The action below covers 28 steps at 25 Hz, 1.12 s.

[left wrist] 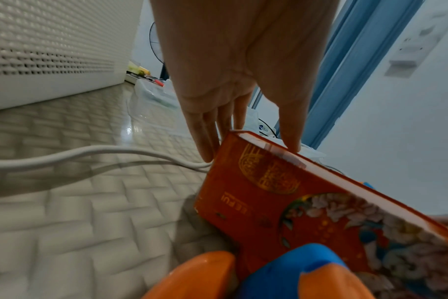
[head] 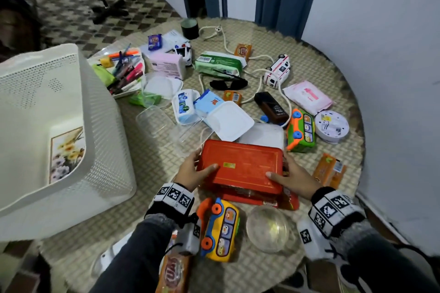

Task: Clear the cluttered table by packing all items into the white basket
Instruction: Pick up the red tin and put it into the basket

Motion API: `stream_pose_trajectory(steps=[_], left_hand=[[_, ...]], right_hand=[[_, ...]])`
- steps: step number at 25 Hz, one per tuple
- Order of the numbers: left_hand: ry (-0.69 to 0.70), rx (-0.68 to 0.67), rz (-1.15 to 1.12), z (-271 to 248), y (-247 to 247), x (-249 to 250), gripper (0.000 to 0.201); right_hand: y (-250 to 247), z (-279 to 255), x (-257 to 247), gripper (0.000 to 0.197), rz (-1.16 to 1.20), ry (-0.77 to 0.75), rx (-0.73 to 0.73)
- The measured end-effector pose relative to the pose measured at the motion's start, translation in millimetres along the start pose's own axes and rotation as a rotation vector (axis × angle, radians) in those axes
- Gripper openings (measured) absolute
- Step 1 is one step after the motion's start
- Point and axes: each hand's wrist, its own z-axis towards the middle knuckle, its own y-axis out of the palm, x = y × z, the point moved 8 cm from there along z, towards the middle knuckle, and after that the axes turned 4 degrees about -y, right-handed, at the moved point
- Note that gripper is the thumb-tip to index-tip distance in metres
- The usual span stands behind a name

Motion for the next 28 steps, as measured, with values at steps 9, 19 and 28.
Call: stream_pose_trajectory(steps=[9,19,28], left_hand=[[0.072,0.157,-0.104,-30.1,-17.0,8.7,0.068],[0.241,0.451,-0.267,-107.4,-67.5,27.9,0.081],[0.228,0.618,-0.509,-174.1,-98.1,7.4,0.071]], right_hand=[[-9.5,4.1,-9.3,0.077,0.062,-0.081,-0.02],[-10.7,-13.4,-89.3,0.075,0.124,-0.338,0.081],[33.3,-49.3,-135.3,0.07,0.309,-0.422,0.039]])
